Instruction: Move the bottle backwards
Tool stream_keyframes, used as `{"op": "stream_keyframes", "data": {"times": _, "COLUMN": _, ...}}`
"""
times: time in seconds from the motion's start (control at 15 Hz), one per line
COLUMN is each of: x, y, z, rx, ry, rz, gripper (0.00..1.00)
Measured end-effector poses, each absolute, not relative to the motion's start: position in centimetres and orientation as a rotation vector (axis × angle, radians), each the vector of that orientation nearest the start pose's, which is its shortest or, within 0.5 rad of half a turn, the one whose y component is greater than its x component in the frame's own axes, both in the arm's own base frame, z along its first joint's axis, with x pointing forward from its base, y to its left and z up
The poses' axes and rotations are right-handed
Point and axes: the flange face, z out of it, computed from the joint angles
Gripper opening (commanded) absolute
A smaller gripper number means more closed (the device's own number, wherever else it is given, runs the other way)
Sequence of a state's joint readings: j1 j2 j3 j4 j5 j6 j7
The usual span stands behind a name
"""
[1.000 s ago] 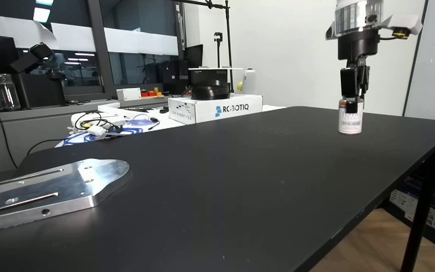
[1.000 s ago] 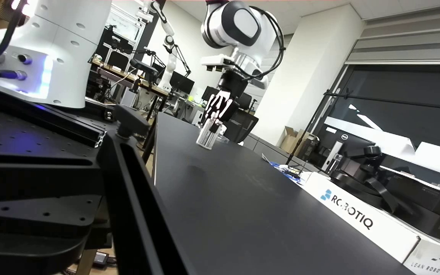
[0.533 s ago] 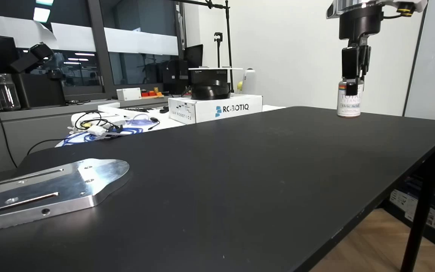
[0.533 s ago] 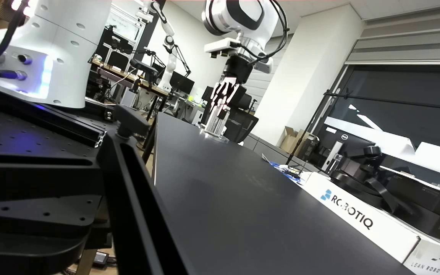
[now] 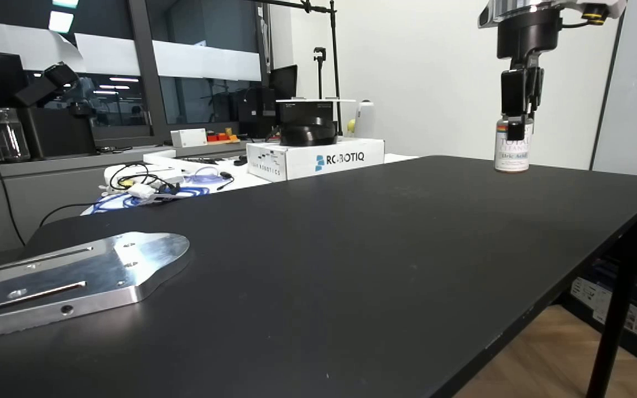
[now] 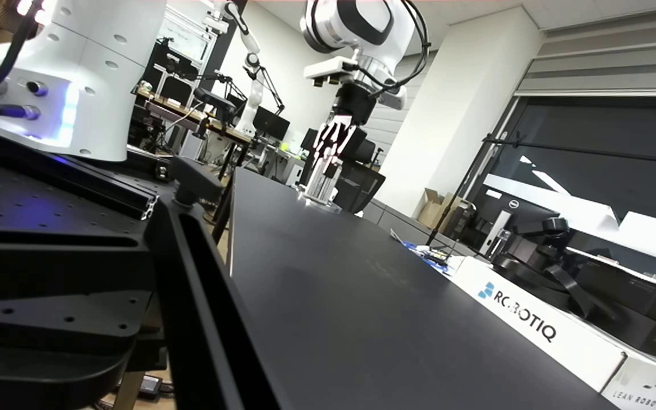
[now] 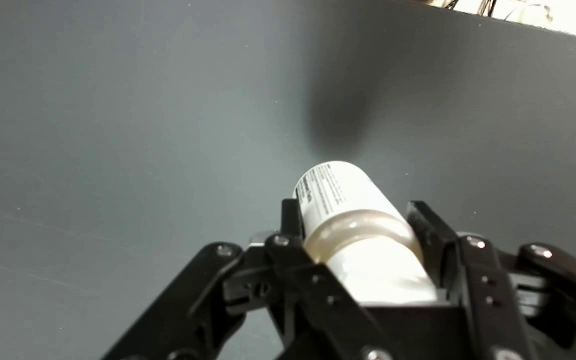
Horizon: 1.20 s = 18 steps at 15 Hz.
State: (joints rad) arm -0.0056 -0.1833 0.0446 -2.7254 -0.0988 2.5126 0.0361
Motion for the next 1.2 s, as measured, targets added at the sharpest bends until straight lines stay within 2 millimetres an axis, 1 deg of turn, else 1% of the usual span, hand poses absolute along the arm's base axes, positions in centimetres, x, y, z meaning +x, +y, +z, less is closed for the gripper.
{"op": "stream_keyframes", "data": {"times": 0.27, "x": 39.6, "y": 1.5, "z": 28.0, "rx": -3.203, "ry": -0.136, "rz": 0.026, "gripper": 0.31}}
{"op": "stream_keyframes", "data": {"times": 0.33, "x": 40.0, "y": 1.5, "z": 28.2, "rx": -3.202, "ry": -0.133, "rz": 0.009, "gripper": 0.31}}
{"op": "stream_keyframes", "data": {"times": 0.47, "x": 41.5, "y": 1.2, "z": 29.2, "rx": -3.2, "ry": -0.126, "rz": -0.047, "gripper": 0.31}}
{"op": "stream_keyframes", "data": {"times": 0.67, "x": 45.0, "y": 0.4, "z": 31.0, "rx": -3.193, "ry": -0.106, "rz": -0.147, "gripper": 0.31}}
{"op": "stream_keyframes", "data": {"times": 0.87, "x": 49.5, "y": 0.1, "z": 32.0, "rx": -3.168, "ry": -0.087, "rz": -0.207, "gripper": 0.31}}
{"op": "stream_keyframes", "data": {"times": 1.07, "x": 54.2, "y": 1.0, "z": 31.8, "rx": -3.132, "ry": -0.101, "rz": -0.212, "gripper": 0.31}}
{"op": "stream_keyframes", "data": {"times": 1.2, "x": 57.1, "y": 2.6, "z": 31.3, "rx": -3.119, "ry": -0.143, "rz": -0.196, "gripper": 0.31}}
